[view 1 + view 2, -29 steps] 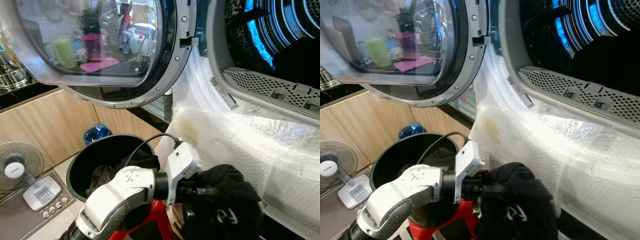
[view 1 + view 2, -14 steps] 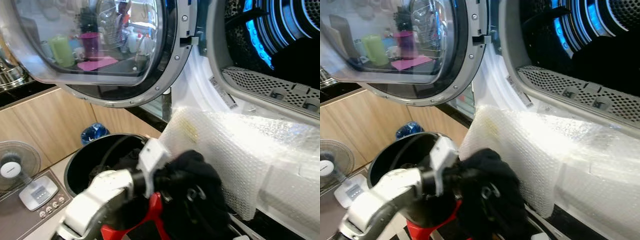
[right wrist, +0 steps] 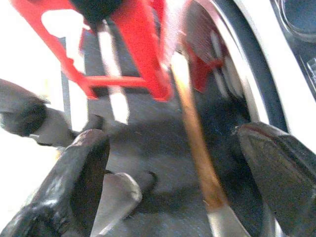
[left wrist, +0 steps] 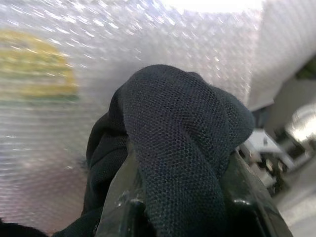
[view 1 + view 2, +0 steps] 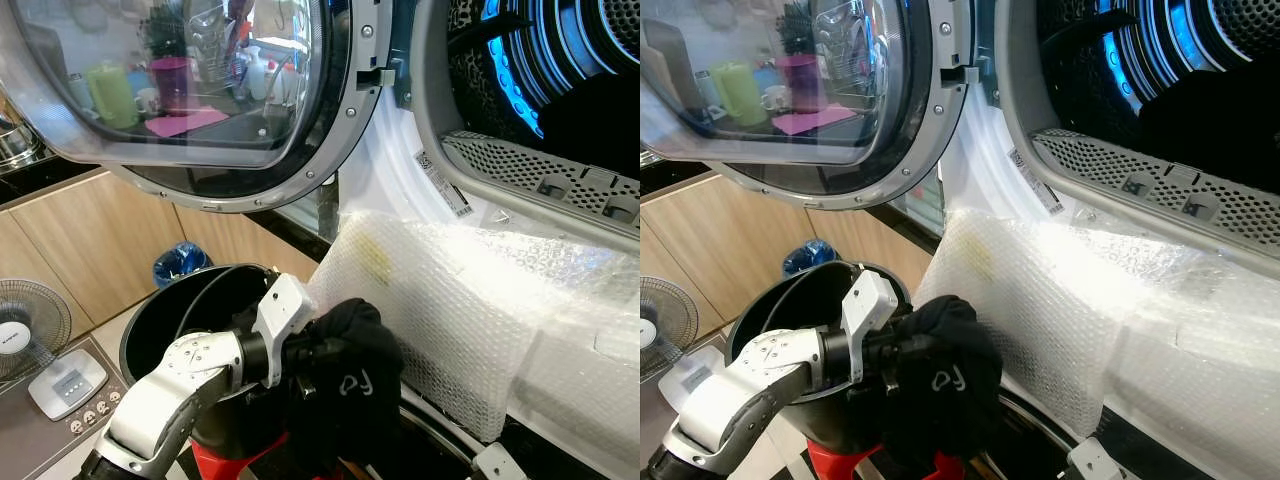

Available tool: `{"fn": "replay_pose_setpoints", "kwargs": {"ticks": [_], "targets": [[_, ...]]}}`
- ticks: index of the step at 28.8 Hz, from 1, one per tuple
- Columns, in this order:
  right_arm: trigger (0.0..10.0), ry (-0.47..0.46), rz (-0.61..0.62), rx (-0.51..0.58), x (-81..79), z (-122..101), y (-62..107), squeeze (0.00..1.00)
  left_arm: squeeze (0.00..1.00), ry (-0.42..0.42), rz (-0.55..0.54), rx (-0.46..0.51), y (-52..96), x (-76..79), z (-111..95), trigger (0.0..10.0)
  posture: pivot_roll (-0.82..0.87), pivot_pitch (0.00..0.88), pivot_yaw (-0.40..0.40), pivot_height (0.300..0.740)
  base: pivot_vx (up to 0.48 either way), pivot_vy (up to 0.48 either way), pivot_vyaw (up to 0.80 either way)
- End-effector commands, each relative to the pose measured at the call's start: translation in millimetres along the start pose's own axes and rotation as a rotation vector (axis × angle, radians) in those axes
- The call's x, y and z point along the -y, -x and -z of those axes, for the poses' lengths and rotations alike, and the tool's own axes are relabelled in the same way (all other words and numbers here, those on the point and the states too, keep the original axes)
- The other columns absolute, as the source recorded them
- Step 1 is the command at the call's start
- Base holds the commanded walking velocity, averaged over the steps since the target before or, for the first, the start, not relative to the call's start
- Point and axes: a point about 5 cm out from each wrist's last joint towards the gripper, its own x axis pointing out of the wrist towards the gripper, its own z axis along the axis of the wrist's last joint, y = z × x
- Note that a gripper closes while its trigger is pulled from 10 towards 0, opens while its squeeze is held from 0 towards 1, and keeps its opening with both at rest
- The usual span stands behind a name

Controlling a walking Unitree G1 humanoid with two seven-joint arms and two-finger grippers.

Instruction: Clothes washing

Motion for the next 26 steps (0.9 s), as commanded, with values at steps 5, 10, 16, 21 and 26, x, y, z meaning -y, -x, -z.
{"fn": "replay_pose_setpoints", "kwargs": {"ticks": [5, 10, 16, 21, 26], "targets": [[10.0, 0.046, -0.058, -0.033, 3.9, 9, 14.0, 0.0, 0.0, -0.032, 0.068, -0.017, 0.4, 9.8, 0, 0.0, -0.03, 0.035, 0.021, 0.74, 0.0, 0.0, 0.0], [10.0, 0.044, -0.308, 0.026, -6.6, 8, 27.9, 0.0, 0.0, -0.053, 0.199, -0.156, 5.0, 22.4, 21, 0.0, -0.03, 0.036, 0.026, 0.74, 0.0, 0.0, 0.0], [10.0, 0.04, -0.29, 0.229, -2.1, -27, 27.6, 0.0, 0.0, -0.085, 0.314, -0.264, -0.7, 35.4, 47, 0.0, -0.05, 0.028, 0.038, 0.74, 0.0, 0.0, 0.0], [10.0, 0.021, -0.294, 0.322, 0.2, -42, 33.9, 0.0, 0.0, -0.072, 0.368, -0.239, -13.8, 44.4, 51, 0.0, -0.06, 0.023, 0.038, 0.74, 0.0, 0.0, 0.0], [10.0, -0.012, -0.348, 0.333, -3.4, -42, 42.3, 0.0, 0.0, -0.061, 0.354, -0.217, -16.2, 42.7, 49, 0.0, -0.07, 0.024, 0.04, 0.74, 0.0, 0.0, 0.0]]}}
